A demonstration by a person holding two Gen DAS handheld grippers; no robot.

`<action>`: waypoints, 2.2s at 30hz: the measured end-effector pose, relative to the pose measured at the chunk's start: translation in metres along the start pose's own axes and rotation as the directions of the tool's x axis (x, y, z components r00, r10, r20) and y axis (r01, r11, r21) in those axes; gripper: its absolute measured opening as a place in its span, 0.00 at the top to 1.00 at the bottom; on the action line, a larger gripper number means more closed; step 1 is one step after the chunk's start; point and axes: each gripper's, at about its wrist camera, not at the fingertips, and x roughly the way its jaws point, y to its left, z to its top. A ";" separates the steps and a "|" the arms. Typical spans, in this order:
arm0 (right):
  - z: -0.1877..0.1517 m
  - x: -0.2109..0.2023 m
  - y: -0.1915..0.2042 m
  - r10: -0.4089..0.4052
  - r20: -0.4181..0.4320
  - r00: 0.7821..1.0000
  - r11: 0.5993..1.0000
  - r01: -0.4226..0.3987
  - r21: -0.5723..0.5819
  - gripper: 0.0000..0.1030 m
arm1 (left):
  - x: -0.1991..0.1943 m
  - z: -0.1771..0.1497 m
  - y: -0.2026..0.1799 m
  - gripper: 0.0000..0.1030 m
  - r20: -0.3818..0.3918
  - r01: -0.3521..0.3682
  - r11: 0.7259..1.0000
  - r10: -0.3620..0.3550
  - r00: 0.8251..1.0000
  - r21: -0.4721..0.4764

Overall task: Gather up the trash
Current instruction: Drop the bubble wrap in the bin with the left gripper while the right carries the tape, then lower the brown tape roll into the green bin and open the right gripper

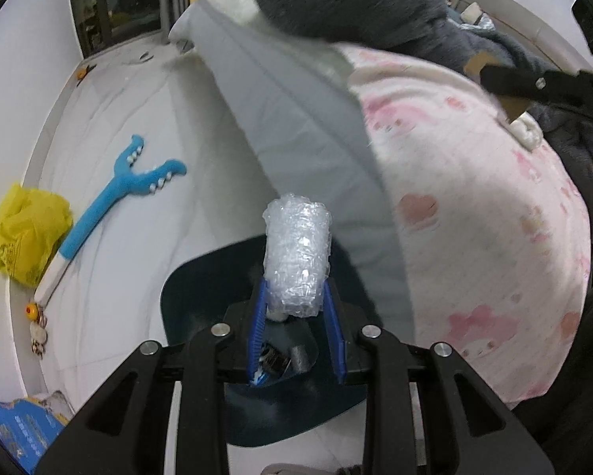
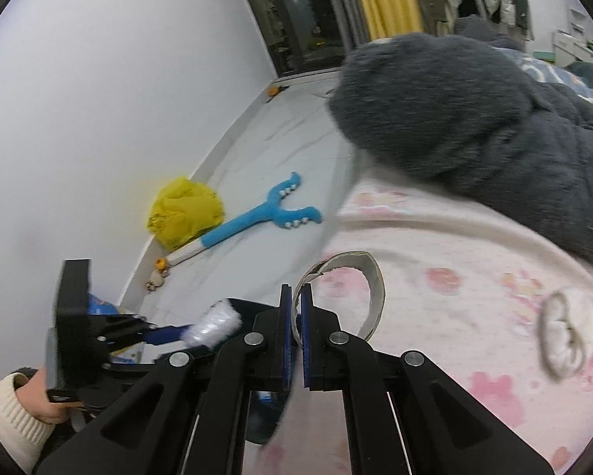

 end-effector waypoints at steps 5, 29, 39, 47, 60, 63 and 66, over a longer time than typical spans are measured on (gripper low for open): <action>-0.002 0.018 0.031 0.037 -0.033 0.999 0.998 -0.039 -0.042 0.96 | 0.013 -0.013 0.014 0.70 -0.059 0.001 0.999 -0.003 0.998 -0.035; -0.014 0.090 0.084 0.066 -0.169 0.983 0.993 -0.081 -0.087 0.96 | 0.021 -0.057 0.056 0.50 -0.192 -0.015 0.994 -0.005 0.981 -0.104; -0.035 0.133 0.094 0.041 -0.282 0.959 0.993 -0.070 -0.094 0.96 | -0.009 -0.055 0.065 0.41 -0.107 -0.046 0.994 0.035 0.994 -0.097; -0.057 0.164 0.111 0.006 -0.375 0.927 0.987 -0.065 -0.146 0.96 | -0.048 -0.049 0.083 0.36 0.029 0.049 0.980 -0.045 0.999 -0.192; -0.091 0.207 0.127 -0.047 -0.517 0.855 0.979 -0.063 -0.194 0.96 | -0.095 -0.047 0.112 0.28 0.209 0.249 0.914 -0.188 0.960 -0.321; -0.097 0.215 0.129 -0.057 -0.544 0.837 0.980 -0.058 -0.192 0.96 | -0.101 -0.047 0.115 0.28 0.227 0.261 0.911 -0.193 0.955 -0.320; -0.103 0.223 0.130 -0.049 -0.580 0.813 0.982 -0.068 -0.179 0.95 | -0.105 -0.046 0.117 0.27 0.241 0.274 0.905 -0.201 0.950 -0.325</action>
